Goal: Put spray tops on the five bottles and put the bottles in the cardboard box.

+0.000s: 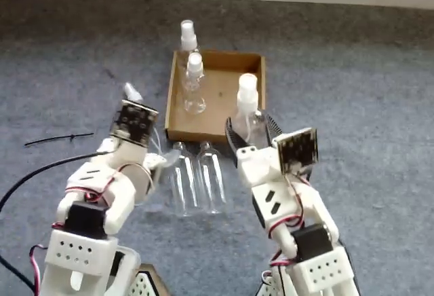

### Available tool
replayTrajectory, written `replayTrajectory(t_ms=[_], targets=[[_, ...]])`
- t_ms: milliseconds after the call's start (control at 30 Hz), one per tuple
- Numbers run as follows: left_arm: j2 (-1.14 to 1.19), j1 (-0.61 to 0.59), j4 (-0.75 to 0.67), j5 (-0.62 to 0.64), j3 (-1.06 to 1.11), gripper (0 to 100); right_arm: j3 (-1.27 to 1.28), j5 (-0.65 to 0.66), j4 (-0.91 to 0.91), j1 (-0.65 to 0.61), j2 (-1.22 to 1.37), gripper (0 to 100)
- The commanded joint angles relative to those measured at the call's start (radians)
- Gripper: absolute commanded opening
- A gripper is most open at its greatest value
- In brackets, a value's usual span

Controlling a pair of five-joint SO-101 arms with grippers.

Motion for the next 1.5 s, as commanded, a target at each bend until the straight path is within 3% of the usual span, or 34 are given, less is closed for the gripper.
replayTrajectory(t_ms=[0, 133, 433, 700, 900, 1467], targets=[[-0.012, 0.162, -0.021, -0.008, -0.056, 31, -0.274, -0.109, 0.077, 0.013, 0.231, 0.4], [-0.012, 0.231, -0.068, -0.006, -0.058, 31, -0.463, -0.190, 0.142, 0.007, 0.328, 0.4], [-0.010, 0.328, -0.201, -0.006, -0.077, 29, -0.481, -0.186, 0.266, -0.077, 0.329, 0.4], [-0.004, 0.317, -0.213, 0.037, -0.074, 29, -0.486, -0.192, 0.325, -0.091, 0.329, 0.4], [-0.002, 0.223, -0.226, 0.040, -0.073, 29, -0.489, -0.184, 0.427, -0.091, 0.329, 0.4], [-0.012, 0.202, -0.242, 0.037, -0.024, 29, -0.487, -0.127, 0.426, -0.085, 0.329, 0.4]])
